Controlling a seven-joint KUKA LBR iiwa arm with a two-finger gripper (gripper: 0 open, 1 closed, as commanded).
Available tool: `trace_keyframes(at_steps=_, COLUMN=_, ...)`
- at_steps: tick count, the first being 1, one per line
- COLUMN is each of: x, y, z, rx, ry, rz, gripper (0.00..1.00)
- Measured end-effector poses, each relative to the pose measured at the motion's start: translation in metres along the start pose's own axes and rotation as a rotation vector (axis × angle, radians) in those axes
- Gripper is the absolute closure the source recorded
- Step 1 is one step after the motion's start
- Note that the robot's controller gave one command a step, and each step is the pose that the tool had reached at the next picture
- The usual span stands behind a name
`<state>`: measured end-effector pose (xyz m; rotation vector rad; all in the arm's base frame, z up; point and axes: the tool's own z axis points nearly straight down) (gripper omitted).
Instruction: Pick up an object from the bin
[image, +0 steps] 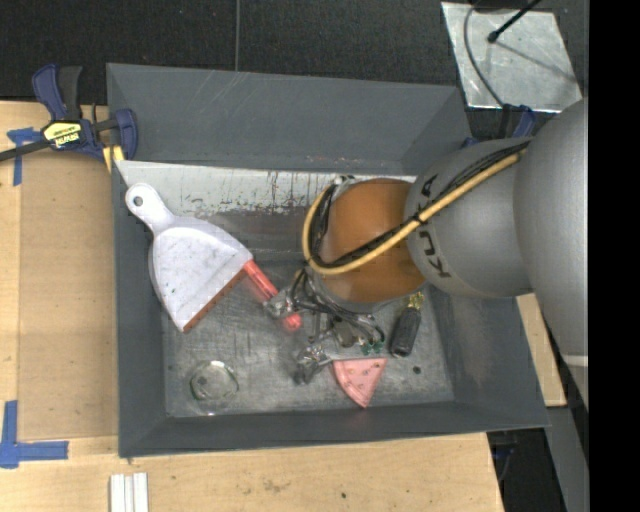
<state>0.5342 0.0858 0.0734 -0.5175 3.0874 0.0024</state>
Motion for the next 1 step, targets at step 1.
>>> trace_keyframes(at_steps=1, x=0.0, y=0.0, z=0.0, rx=0.0, ry=0.0, rz=0.0, gripper=0.0)
